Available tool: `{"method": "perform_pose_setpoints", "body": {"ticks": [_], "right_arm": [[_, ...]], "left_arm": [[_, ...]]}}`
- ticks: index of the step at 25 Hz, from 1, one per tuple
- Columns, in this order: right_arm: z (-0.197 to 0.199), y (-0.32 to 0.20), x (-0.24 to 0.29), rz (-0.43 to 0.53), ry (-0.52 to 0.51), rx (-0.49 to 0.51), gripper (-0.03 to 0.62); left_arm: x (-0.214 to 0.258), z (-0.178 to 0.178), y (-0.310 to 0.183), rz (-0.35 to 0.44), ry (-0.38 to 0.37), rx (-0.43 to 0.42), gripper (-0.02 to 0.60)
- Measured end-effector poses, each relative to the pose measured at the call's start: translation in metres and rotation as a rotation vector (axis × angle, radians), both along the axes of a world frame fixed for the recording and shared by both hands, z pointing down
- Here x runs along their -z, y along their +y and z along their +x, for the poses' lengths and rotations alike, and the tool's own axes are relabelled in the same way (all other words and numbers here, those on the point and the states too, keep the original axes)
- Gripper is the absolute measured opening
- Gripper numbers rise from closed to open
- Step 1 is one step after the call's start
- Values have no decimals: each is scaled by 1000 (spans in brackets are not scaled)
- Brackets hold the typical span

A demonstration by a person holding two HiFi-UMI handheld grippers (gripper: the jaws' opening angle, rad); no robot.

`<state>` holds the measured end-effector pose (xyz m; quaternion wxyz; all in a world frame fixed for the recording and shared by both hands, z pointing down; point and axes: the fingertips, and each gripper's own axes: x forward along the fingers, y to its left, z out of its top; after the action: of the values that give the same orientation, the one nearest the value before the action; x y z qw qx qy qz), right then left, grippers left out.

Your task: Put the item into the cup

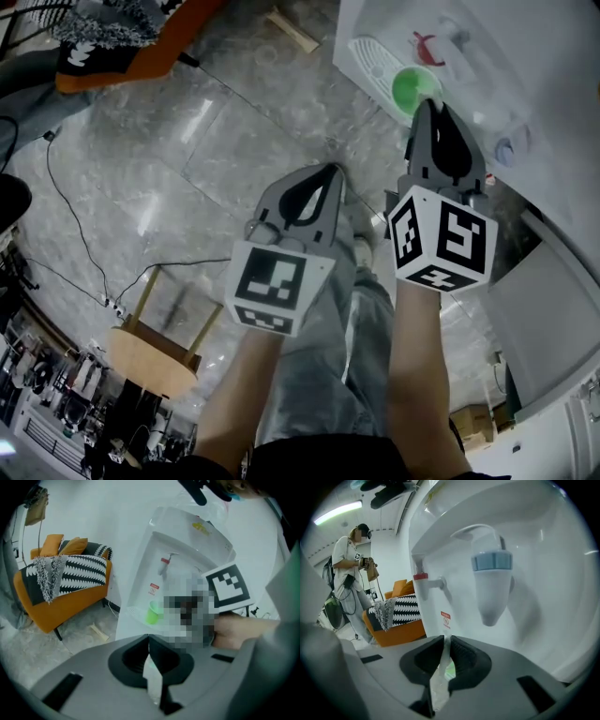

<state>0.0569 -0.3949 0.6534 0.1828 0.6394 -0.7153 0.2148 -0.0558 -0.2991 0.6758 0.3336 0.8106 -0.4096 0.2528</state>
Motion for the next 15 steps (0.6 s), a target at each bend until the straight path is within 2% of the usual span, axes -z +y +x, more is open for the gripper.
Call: {"method": "perform_pose_setpoints", "body": {"ticks": [4, 8, 15], "right_arm": [[-3, -6, 1, 15, -6, 5, 49], [-4, -10, 1, 21, -8, 7, 121], [-8, -6, 2, 24, 5, 27, 127]], "left_arm": [[-4, -2, 4, -8, 5, 4, 12], [-7, -3, 5, -13, 12, 13, 12], [-10, -16, 4, -18, 10, 38, 12]]}}
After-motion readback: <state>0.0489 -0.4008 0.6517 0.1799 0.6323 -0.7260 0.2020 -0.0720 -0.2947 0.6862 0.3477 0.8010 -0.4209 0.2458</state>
